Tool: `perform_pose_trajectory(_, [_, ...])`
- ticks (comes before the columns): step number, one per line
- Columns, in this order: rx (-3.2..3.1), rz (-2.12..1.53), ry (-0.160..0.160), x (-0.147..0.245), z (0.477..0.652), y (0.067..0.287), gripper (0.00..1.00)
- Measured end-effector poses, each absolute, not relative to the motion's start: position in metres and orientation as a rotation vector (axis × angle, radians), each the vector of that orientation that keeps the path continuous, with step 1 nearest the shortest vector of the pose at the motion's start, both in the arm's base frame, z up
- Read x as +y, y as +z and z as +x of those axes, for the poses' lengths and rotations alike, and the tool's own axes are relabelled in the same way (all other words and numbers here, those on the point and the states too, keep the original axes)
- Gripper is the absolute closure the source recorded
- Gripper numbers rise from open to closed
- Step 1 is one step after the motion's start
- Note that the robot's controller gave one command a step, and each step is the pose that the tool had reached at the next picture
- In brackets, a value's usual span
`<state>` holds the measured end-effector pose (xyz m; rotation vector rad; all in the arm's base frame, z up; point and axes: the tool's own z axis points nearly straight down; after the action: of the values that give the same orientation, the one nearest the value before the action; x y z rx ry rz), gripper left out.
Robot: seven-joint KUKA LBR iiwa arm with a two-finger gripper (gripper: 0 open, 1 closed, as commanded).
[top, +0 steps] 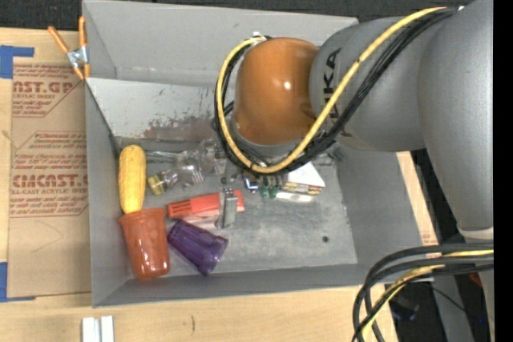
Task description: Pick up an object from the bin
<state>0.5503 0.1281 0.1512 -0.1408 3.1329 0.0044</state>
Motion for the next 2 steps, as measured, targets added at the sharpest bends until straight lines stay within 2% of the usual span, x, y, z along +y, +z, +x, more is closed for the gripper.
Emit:
perform_pose_trajectory(1, [3.129, -0.153, 0.006, 0.127, 0.547, 0.093, 0.00])
perform_pose_trajectory(2, [3.127, -0.170, 0.008, 0.118, 0.558, 0.072, 1.00])
